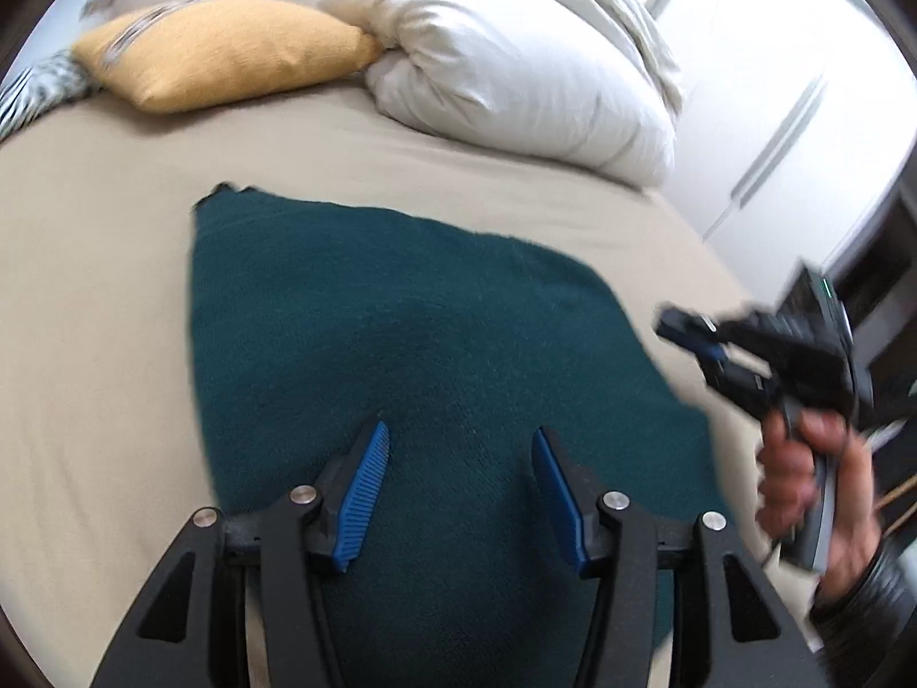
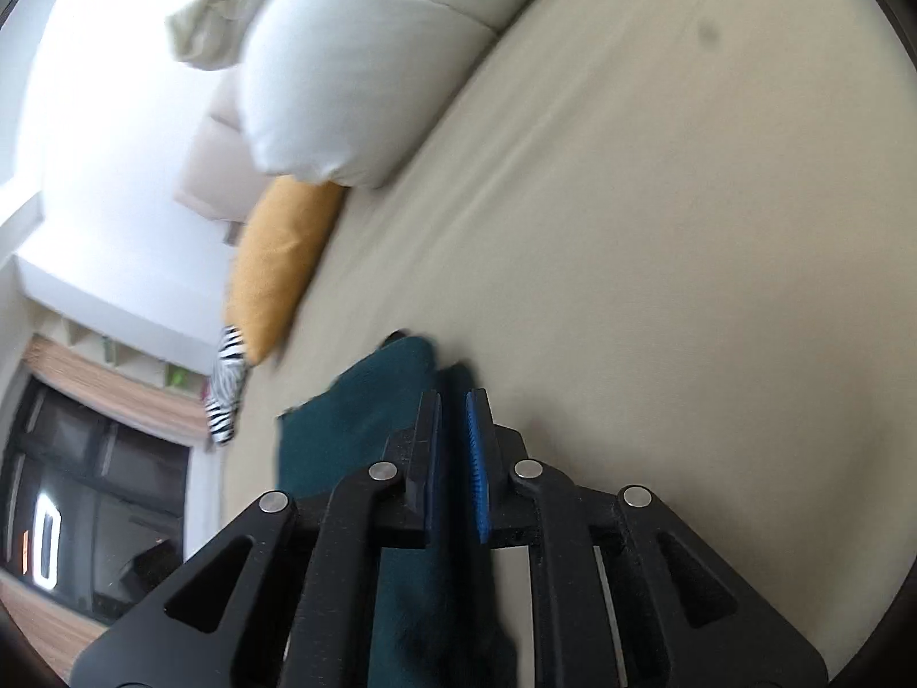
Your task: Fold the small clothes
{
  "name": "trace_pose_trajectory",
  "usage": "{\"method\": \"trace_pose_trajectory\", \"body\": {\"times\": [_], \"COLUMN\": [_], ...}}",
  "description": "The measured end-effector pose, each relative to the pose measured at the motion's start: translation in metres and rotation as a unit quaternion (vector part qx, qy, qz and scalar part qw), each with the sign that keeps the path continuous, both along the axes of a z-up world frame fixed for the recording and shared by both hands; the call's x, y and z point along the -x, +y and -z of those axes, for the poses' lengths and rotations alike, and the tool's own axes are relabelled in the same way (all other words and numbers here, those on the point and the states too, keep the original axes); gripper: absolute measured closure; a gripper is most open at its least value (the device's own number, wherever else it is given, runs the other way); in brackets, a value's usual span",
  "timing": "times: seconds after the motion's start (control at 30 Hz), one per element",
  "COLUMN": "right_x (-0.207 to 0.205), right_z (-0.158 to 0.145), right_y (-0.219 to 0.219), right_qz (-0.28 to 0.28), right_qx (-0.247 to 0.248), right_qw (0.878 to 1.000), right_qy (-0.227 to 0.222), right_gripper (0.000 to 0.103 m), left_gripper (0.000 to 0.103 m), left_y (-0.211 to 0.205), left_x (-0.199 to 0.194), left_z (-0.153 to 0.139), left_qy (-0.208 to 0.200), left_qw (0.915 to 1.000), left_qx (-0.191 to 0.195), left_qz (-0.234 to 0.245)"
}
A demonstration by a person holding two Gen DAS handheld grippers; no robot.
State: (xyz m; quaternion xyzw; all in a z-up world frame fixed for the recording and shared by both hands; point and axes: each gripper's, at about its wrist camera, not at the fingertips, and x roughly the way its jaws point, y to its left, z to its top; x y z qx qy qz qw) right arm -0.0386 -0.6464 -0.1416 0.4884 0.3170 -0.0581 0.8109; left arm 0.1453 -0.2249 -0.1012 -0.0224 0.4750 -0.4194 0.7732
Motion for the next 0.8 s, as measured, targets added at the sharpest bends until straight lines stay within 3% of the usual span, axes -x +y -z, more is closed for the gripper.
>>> {"method": "trace_pose_trajectory", "body": {"times": [0.17,0.27,0.37,0.4,0.43,0.5,0.63,0.7,0.8], "right_x": [0.027,0.028,0.027,0.03,0.04,0.053,0.08,0.09,0.093], "right_z": [-0.042,-0.035,0.0,0.013,0.022,0.026,-0.001,-0.016,-0.031], "right_y": [0.063,0.1,0.108,0.104,0.096,0.086,0.079,0.07,0.054], "right_qz": [-0.114,-0.176,-0.169,-0.164,-0.159,-0.14,-0.121,-0.1,-0.081], "right_qx": [0.01,0.02,0.048,0.044,0.025,0.008,0.056,0.079,0.094], "right_qw": [0.992,0.983,0.984,0.985,0.987,0.99,0.991,0.992,0.992], "right_qy": [-0.059,-0.047,0.032,0.037,0.009,0.004,0.0,0.002,-0.01], "right_gripper": [0.092,0.083,0.083,0.088,0.091,0.093,0.08,0.045,0.039], "left_gripper": [0.048,0.048,0.049,0.048,0.048,0.048,0.047,0.028,0.025], "left_y": [0.031,0.03,0.018,0.018,0.017,0.018,0.036,0.051,0.062], "left_x": [0.032,0.055,0.055,0.055,0.054,0.054,0.056,0.046,0.023], "left_z": [-0.029,-0.026,-0.001,0.001,0.001,-0.005,-0.025,-0.03,-0.015], "left_qy": [-0.018,-0.036,-0.009,-0.007,-0.006,-0.008,-0.025,-0.028,0.018], "left_qw": [0.9992,0.999,0.9987,0.9989,0.9988,0.9987,0.999,0.998,0.9959], "left_qx": [0.007,-0.017,-0.05,-0.046,-0.048,-0.051,-0.024,-0.005,0.001], "left_qz": [-0.035,-0.021,-0.007,-0.008,-0.008,-0.007,-0.028,-0.057,-0.089]}}
